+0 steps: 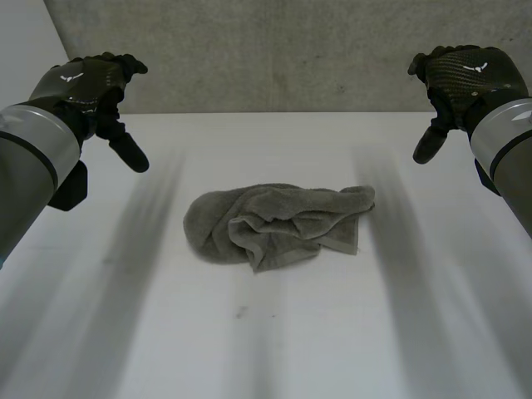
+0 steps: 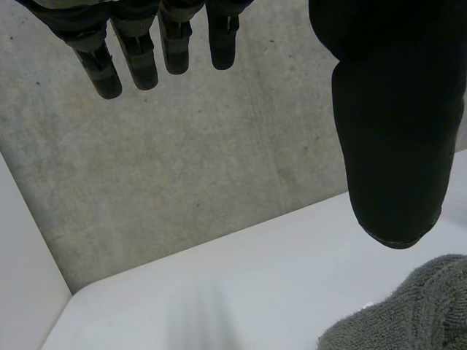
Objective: Fold the towel.
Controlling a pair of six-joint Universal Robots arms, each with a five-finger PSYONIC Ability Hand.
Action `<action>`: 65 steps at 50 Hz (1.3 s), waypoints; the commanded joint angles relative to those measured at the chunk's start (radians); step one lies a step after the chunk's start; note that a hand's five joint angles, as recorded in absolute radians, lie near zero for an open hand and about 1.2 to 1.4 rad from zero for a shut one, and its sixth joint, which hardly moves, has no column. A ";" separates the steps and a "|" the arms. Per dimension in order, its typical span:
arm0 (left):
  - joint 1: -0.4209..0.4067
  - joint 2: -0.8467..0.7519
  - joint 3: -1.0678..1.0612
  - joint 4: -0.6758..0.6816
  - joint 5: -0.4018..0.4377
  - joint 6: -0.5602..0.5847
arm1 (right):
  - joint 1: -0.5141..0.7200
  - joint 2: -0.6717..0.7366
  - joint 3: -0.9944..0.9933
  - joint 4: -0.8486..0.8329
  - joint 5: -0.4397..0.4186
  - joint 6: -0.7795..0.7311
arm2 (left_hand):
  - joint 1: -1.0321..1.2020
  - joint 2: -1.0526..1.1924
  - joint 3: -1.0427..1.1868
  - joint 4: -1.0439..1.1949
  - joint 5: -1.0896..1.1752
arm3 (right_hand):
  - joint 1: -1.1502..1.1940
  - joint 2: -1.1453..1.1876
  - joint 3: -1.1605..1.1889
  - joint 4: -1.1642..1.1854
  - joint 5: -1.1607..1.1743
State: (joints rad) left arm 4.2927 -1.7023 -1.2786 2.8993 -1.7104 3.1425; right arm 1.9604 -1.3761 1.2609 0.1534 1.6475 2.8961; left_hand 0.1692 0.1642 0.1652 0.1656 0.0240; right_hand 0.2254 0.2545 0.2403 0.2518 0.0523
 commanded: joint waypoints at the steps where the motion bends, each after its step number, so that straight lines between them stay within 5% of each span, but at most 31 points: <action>1: -0.002 -0.022 0.004 0.000 0.002 0.002 | 0.000 0.002 0.000 0.000 0.000 0.002 | 0.006 0.011 0.010 0.010 -0.023 | -0.051 -0.080 -0.066 -0.077 -0.052; 7: -0.005 -0.071 0.005 0.018 0.002 0.002 | 0.000 0.005 -0.002 0.000 -0.015 0.002 | 0.006 0.011 0.010 0.010 -0.023 | -0.051 -0.080 -0.066 -0.077 -0.052; 13: -0.011 -0.142 0.001 0.077 0.009 0.004 | -0.002 0.061 -0.012 0.011 -0.136 -0.005 | 0.015 0.020 0.019 0.019 -0.014 | -0.051 -0.080 -0.066 -0.077 -0.052; 26: -0.102 -0.384 -0.021 0.129 0.175 -0.015 | 0.002 0.338 -0.008 -0.153 -0.190 0.000 | 0.261 0.266 0.265 0.265 0.232 | -0.051 -0.080 -0.066 -0.077 -0.052; 36: -0.194 -0.390 -0.122 0.201 0.172 -0.013 | 0.014 0.509 -0.011 -0.324 -0.198 -0.053 | 0.338 0.343 0.342 0.341 0.309 | -0.051 -0.080 -0.066 -0.077 -0.052; 48: -0.208 -0.462 -0.134 0.396 0.074 0.002 | 0.015 0.546 -0.003 -0.328 -0.186 -0.169 | 0.661 0.666 0.665 0.664 0.631 | -0.051 -0.080 -0.066 -0.077 -0.052; 65: -0.209 -0.536 -0.090 0.449 0.048 0.004 | 0.020 0.562 0.023 -0.422 -0.181 -0.166 | 0.740 0.745 0.744 0.744 0.711 | -0.020 -0.049 -0.035 -0.047 -0.022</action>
State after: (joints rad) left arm 4.0835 -2.2138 -1.3897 3.3492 -1.6628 3.1453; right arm 1.9776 -0.8180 1.2744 -0.2235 1.4646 2.7305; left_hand 0.7865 0.7867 0.7867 0.7870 0.6094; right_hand 0.2254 0.2545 0.2403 0.2518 0.0523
